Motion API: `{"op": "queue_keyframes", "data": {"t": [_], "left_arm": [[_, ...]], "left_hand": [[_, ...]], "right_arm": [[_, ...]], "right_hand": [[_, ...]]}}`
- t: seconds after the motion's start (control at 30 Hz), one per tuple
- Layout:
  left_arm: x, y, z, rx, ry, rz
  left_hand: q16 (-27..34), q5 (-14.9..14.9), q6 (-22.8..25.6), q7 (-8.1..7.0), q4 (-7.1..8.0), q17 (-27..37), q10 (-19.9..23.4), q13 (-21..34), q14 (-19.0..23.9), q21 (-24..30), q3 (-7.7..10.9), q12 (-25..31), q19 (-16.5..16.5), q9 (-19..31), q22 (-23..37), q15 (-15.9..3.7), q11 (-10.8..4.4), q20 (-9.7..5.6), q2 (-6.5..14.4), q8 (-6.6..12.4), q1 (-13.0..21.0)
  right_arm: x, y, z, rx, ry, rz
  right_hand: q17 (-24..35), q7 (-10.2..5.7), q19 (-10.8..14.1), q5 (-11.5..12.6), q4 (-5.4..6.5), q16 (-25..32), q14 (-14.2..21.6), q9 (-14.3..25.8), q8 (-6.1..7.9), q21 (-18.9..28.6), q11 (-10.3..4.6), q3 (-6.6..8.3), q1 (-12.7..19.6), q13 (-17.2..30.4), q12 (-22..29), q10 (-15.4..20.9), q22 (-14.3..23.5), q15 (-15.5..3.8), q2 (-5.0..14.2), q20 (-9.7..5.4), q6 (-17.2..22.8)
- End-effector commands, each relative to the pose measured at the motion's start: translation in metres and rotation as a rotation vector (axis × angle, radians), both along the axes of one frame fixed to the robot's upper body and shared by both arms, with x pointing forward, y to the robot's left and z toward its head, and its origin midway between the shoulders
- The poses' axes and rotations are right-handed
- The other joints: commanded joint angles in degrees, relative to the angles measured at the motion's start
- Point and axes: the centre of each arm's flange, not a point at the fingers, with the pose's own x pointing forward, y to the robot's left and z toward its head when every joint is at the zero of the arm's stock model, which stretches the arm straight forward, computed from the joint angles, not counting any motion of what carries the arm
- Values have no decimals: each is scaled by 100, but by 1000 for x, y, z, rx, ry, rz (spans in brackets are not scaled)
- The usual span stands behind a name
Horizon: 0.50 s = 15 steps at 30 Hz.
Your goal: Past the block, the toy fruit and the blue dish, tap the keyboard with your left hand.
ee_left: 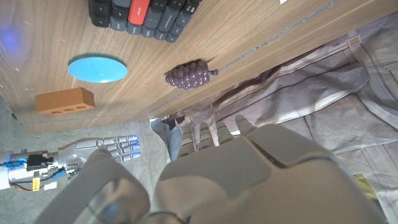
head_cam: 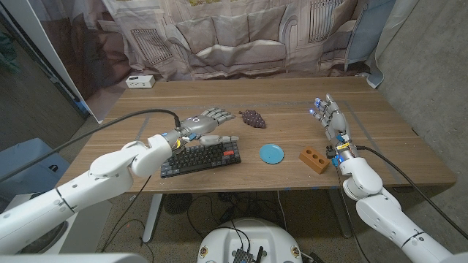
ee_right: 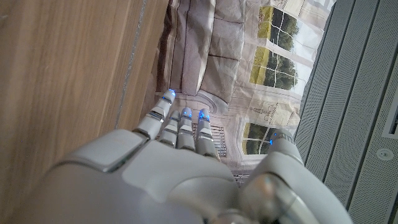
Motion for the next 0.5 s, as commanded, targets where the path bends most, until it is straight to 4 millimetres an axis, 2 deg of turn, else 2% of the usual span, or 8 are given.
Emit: {"op": "queue_keyframes", "data": {"t": [0.03,0.1,0.2,0.5], "left_arm": [[-5,11,10,-162,-10,-27],[-5,12,11,-185,-13,-33],[-6,13,12,-210,-21,-39],[-7,20,19,-319,-44,-67]], "left_hand": [[32,-25,214,53,-26,13,74,9,87,34,1,50,-176,0,8,2,24,66,12,86,65],[29,-30,269,171,-35,12,120,8,107,30,-4,62,-156,-1,7,11,58,83,10,92,74],[36,-33,313,226,-42,11,142,8,152,32,-8,65,-124,-2,6,48,59,85,10,94,82],[60,-41,449,263,-61,10,238,6,271,62,-14,89,15,-5,4,23,92,120,10,115,103]], "right_arm": [[2,2,3,-3,-5,2],[2,3,3,-3,-6,5],[2,4,2,1,-8,5],[6,6,1,0,-12,6]], "right_hand": [[5,9,12,-21,9,1,40,20,1,-2,0,17,19,13,5,71,20,18,34,19,72],[5,8,15,-21,9,2,42,20,1,-1,4,17,19,13,4,70,20,22,34,16,71],[7,10,16,-22,12,5,49,20,1,-1,6,15,14,13,3,69,20,24,36,15,73],[6,13,30,-24,9,6,55,20,2,4,14,12,14,14,6,78,20,14,29,-1,77]]}}
